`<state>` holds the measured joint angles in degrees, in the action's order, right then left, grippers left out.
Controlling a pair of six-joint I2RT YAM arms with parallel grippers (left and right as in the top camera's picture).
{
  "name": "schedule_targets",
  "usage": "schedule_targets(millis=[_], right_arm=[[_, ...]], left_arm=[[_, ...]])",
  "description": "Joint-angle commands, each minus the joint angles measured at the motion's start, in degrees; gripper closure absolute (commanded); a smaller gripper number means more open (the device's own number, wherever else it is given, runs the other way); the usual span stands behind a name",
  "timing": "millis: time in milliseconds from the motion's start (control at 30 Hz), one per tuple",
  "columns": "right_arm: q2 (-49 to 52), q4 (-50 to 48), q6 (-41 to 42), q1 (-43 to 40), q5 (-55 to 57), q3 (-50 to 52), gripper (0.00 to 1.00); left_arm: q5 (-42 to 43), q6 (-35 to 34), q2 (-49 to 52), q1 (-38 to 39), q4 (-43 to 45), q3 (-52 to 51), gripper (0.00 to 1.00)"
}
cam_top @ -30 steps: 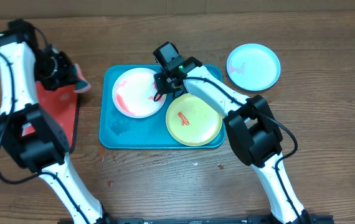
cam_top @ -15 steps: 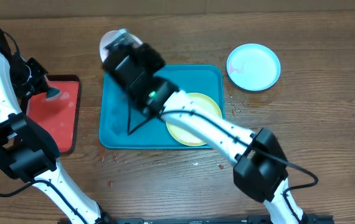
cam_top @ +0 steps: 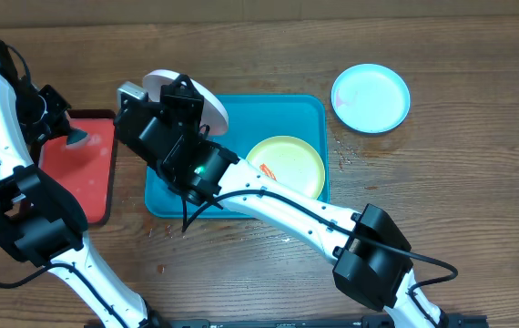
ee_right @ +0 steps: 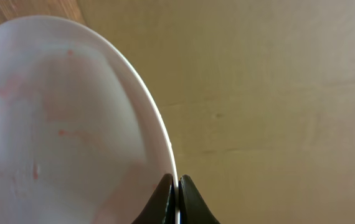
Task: Clean dirty plates on tray and stack at the side
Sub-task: 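Lift the white plate with the right gripper and withdraw the left arm, then carry the white plate right and stack it on the light blue plate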
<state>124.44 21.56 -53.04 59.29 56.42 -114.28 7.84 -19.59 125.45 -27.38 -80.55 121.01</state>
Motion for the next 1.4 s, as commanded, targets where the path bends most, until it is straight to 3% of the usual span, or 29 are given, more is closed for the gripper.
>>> schedule_targets(millis=[0,200,333,433,500,667,733,833,1000,1067,1267,1367], right_arm=[[-1.57,-0.79,-6.14,0.13,1.64,-0.98,0.96],[-1.57,-1.01,-6.73,0.07,1.44,-0.98,0.96],[-1.55,2.38,8.83,-1.07,-6.71,-0.85,0.96],[-1.20,10.32,10.25,-3.13,-18.73,-0.85,0.96],[-1.05,9.60,8.48,-4.42,-14.93,-0.85,0.96],[-1.44,-6.64,14.49,-5.99,0.74,-0.87,0.96],[-1.44,-3.34,17.73,-6.84,-5.84,-0.87,0.96],[-1.31,11.06,14.36,-8.83,-23.63,-0.87,0.96],[-1.68,12.83,41.92,-15.19,-26.51,-0.87,0.96],[-2.23,14.23,51.01,-19.78,-33.59,-0.90,0.96],[-2.14,22.14,68.91,-40.63,-63.80,-0.87,0.96],[-1.05,28.04,73.07,-50.66,-71.32,-0.85,0.96]], left_arm=[[-0.83,-1.01,-1.38,0.31,0.00,0.11,0.96],[-0.76,-1.01,-1.38,0.31,-0.04,0.11,0.96],[-0.79,-0.98,-1.38,0.35,-0.15,0.11,0.96],[-0.79,-1.01,-1.38,0.37,-0.26,0.11,0.96],[-0.76,-1.01,-1.38,0.39,-0.24,0.11,0.96],[-0.76,-0.96,-1.40,0.39,-0.31,0.11,0.96],[-0.79,-0.94,-1.40,0.39,-0.44,0.11,0.96],[-0.79,-0.72,-1.38,0.39,-0.46,0.11,0.96],[-0.79,-0.74,-1.40,0.39,-0.37,0.11,0.96],[-0.76,-0.72,-1.38,0.39,-0.39,0.11,0.96],[-0.79,-0.72,-1.40,0.39,-0.09,0.11,0.96],[-0.76,-0.74,-1.38,0.39,0.28,0.11,0.96]])
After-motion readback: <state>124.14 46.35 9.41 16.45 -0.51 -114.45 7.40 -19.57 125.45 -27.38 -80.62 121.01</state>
